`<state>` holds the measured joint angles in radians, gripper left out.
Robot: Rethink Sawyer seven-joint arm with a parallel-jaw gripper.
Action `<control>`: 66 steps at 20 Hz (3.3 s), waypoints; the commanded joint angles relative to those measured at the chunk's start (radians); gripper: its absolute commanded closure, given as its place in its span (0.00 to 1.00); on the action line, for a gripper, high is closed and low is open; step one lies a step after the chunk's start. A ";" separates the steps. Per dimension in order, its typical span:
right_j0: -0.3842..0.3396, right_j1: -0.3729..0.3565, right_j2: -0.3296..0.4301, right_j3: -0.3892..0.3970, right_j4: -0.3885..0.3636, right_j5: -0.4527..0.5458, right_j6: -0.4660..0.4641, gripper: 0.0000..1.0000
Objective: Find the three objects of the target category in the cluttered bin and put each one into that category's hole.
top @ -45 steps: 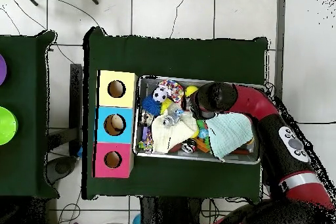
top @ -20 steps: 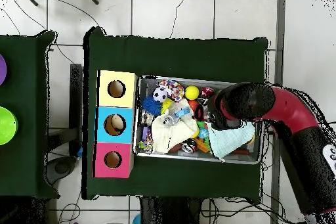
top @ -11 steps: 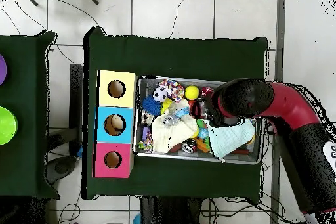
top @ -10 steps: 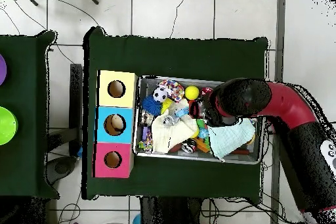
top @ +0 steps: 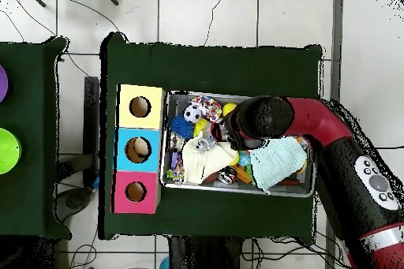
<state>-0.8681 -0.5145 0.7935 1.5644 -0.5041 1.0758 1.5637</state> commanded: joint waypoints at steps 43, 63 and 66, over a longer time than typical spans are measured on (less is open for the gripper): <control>0.029 0.100 -0.027 -0.048 -0.327 -0.203 -0.185 0.00; 0.042 0.097 -0.044 -0.068 -0.362 -0.312 -0.183 0.00; 0.054 0.110 -0.066 -0.090 -0.361 -0.256 -0.211 0.00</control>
<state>-0.8270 -0.4445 0.7780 1.5586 -0.8025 0.7936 1.5637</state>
